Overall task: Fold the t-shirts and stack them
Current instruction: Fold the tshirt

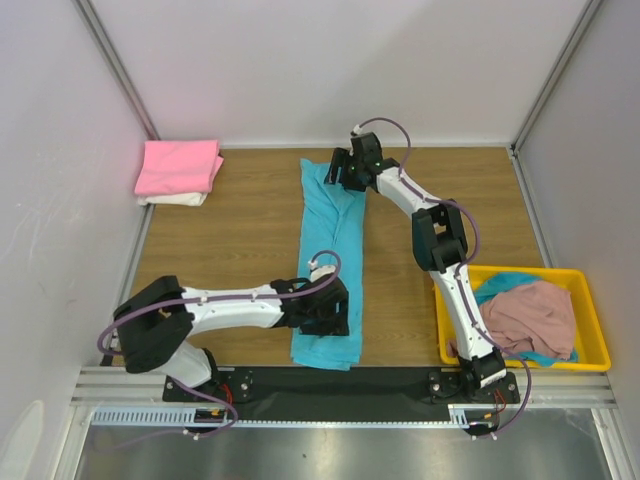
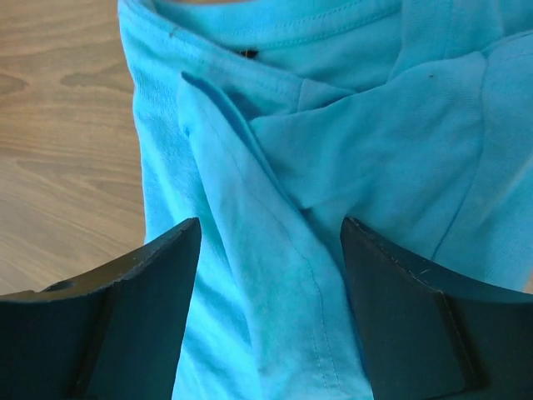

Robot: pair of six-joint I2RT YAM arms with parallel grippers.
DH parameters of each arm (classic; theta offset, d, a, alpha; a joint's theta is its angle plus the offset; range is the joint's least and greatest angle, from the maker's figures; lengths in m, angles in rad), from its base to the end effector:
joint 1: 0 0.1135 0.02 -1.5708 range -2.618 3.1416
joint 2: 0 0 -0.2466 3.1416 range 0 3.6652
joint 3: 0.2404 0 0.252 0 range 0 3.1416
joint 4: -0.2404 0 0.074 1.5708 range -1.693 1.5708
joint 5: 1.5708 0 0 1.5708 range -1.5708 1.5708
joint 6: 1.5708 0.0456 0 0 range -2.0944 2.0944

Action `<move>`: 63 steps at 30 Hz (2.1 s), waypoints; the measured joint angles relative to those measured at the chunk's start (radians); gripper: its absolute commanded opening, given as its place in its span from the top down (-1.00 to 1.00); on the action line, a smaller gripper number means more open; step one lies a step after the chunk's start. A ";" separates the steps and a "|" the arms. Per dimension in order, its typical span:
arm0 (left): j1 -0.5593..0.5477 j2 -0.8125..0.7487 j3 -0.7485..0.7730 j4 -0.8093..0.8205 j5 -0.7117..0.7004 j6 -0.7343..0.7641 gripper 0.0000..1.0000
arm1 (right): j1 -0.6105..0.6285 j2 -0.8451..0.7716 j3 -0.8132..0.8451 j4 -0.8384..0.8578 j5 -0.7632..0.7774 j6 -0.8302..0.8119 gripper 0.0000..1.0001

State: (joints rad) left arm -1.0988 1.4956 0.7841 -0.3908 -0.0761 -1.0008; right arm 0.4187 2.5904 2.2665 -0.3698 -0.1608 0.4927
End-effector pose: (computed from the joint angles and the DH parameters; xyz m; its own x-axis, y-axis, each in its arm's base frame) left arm 0.1304 -0.2478 0.1384 -0.9535 0.0214 -0.3008 0.1293 0.9302 -0.3436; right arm 0.5203 0.2395 0.1455 -0.7577 0.1739 -0.6290 -0.1764 0.8734 0.4539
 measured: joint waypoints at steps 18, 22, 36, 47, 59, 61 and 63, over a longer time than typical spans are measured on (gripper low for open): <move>-0.021 0.029 0.163 -0.183 -0.055 0.041 -0.59 | -0.028 0.036 0.089 -0.006 -0.103 0.003 -0.71; -0.006 -0.097 0.263 -0.223 -0.091 0.113 -0.68 | -0.031 -0.064 0.077 -0.071 -0.107 -0.010 -0.83; 0.329 -0.650 -0.191 -0.223 0.057 0.071 -0.65 | 0.006 -1.416 -1.160 -0.008 0.008 0.147 -0.71; 0.308 -0.702 -0.429 -0.079 0.213 -0.029 -0.50 | 0.230 -1.747 -1.791 -0.129 0.029 0.487 -0.51; 0.137 -0.677 -0.481 0.001 0.154 -0.153 -0.31 | 0.506 -1.644 -1.847 -0.016 0.082 0.673 -0.43; 0.135 -0.677 -0.488 0.011 0.142 -0.160 -0.29 | 0.543 -1.618 -1.855 0.008 0.096 0.696 -0.38; 0.134 -0.672 -0.496 0.017 0.134 -0.163 -0.26 | 0.575 -1.596 -1.865 0.027 0.104 0.716 -0.35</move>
State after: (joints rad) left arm -0.9646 0.8234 0.2886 -0.3740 0.0582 -1.1633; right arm 0.9939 0.9939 0.4015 -0.3428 -0.0566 1.2091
